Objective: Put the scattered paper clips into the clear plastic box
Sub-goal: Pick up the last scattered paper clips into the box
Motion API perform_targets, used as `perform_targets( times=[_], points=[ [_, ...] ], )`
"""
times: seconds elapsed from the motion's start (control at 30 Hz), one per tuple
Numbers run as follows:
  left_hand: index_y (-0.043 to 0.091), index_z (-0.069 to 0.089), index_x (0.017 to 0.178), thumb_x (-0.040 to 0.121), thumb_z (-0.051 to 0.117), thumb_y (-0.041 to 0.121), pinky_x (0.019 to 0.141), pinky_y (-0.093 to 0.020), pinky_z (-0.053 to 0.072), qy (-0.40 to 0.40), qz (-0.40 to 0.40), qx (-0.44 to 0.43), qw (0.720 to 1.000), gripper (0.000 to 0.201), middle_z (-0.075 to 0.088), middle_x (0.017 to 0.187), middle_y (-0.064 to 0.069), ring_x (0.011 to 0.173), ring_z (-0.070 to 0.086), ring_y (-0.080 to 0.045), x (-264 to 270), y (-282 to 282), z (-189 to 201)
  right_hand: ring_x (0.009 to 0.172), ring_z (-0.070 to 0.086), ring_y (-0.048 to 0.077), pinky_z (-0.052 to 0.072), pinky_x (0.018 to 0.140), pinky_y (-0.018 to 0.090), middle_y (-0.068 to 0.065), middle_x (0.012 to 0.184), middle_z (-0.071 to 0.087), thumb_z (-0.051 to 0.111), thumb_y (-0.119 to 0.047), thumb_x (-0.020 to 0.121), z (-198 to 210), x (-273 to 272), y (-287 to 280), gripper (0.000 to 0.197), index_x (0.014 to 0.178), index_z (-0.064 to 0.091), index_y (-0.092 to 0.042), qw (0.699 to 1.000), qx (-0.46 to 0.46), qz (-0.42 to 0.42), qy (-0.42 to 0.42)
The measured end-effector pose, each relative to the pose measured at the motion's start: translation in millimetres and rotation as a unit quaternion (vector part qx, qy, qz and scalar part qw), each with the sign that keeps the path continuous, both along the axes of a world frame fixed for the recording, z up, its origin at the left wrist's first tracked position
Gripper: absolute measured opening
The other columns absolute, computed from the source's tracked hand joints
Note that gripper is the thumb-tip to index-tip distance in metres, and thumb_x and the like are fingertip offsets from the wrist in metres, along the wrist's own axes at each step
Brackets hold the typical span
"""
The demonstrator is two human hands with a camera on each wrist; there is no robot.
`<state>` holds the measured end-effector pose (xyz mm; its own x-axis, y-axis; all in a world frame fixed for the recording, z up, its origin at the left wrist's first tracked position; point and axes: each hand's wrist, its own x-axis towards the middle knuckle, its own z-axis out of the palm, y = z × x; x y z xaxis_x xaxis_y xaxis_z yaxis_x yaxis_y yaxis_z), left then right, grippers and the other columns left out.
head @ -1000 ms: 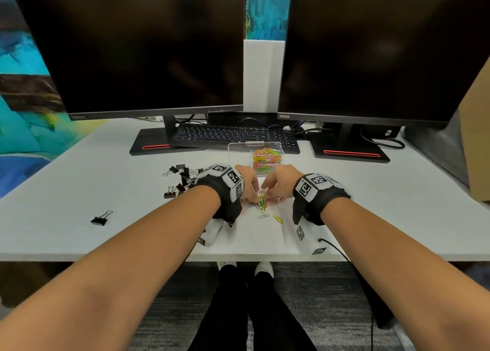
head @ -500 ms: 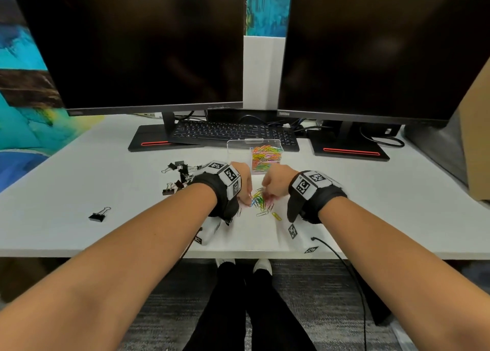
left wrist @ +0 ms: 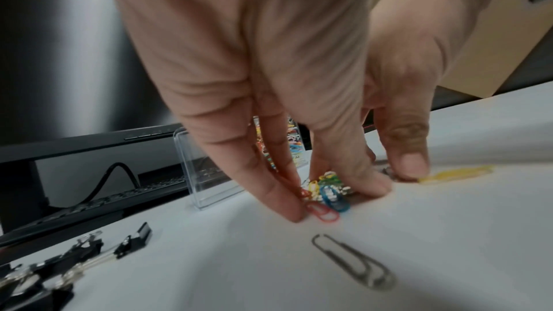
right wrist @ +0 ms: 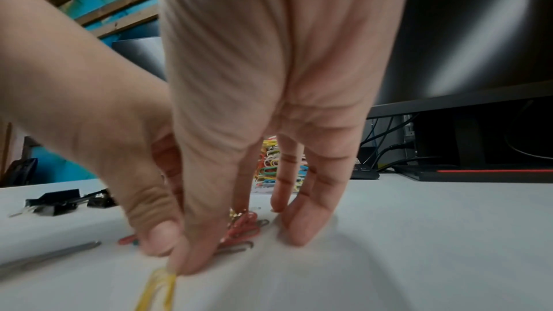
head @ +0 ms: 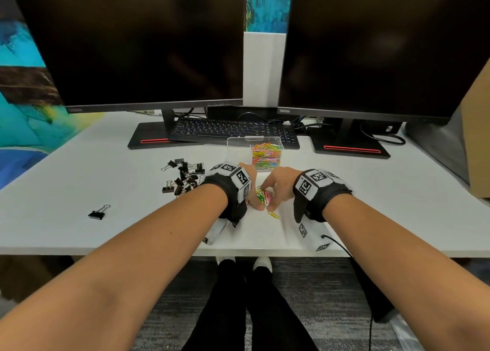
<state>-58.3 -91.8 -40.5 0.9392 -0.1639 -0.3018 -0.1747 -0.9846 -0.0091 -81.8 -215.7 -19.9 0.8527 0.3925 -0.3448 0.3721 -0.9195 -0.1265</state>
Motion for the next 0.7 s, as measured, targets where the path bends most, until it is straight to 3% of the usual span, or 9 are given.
perform_targets(
  times=[0.17, 0.23, 0.3, 0.5, 0.7],
  points=[
    [0.016, 0.071, 0.098, 0.062, 0.080, 0.048, 0.083, -0.034, 0.057, -0.054, 0.020, -0.054, 0.997, 0.050, 0.072, 0.096, -0.001, 0.088, 0.068, -0.020, -10.3, 0.4, 5.8, 0.093, 0.058, 0.016, 0.041, 0.081, 0.019, 0.003, 0.119, 0.066, 0.073, -0.028, 0.080, 0.4, -2.0, 2.9, 0.049, 0.126, 0.062, -0.019, 0.999, 0.016, 0.004, -0.042],
    [0.015, 0.073, 0.101, 0.069, 0.079, 0.041, 0.086, -0.031, 0.055, -0.054, 0.013, -0.059, 0.997, 0.042, 0.071, 0.101, 0.000, 0.094, 0.066, -0.020, -13.6, -0.2, 7.3, 0.098, 0.061, 0.017, 0.043, 0.085, 0.018, 0.002, 0.120, 0.066, 0.071, -0.025, 0.082, 2.2, -1.3, 3.4, 0.044, 0.124, 0.063, -0.015, 0.999, 0.023, 0.000, -0.047],
    [0.014, 0.073, 0.102, 0.072, 0.078, 0.035, 0.087, -0.028, 0.053, -0.051, 0.009, -0.063, 0.997, 0.037, 0.071, 0.104, 0.000, 0.098, 0.066, -0.020, -11.5, 0.7, 5.5, 0.108, 0.062, 0.018, 0.045, 0.091, 0.020, 0.003, 0.120, 0.067, 0.070, -0.022, 0.083, 3.5, 0.2, 3.8, 0.039, 0.120, 0.066, -0.011, 0.999, 0.028, -0.006, -0.043],
    [0.016, 0.071, 0.110, 0.081, 0.072, 0.031, 0.087, -0.020, 0.046, -0.069, -0.008, -0.074, 0.995, 0.032, 0.068, 0.115, 0.001, 0.101, 0.063, -0.015, -2.5, -0.4, 3.7, 0.107, 0.063, 0.020, 0.048, 0.095, 0.025, 0.005, 0.111, 0.071, 0.068, -0.019, 0.084, 0.1, 9.1, 3.2, 0.029, 0.111, 0.071, -0.010, 0.996, 0.018, -0.012, -0.086],
    [0.011, 0.069, 0.114, 0.086, 0.066, 0.033, 0.098, -0.028, 0.047, -0.091, -0.002, -0.079, 0.993, 0.036, 0.067, 0.117, -0.002, 0.113, 0.058, -0.019, 11.0, 6.5, 7.5, 0.106, 0.060, 0.022, 0.046, 0.092, 0.025, 0.003, 0.111, 0.069, 0.068, -0.019, 0.085, -4.6, 32.0, -4.6, 0.022, 0.105, 0.074, -0.012, 0.990, 0.040, -0.045, -0.129]
  ],
)
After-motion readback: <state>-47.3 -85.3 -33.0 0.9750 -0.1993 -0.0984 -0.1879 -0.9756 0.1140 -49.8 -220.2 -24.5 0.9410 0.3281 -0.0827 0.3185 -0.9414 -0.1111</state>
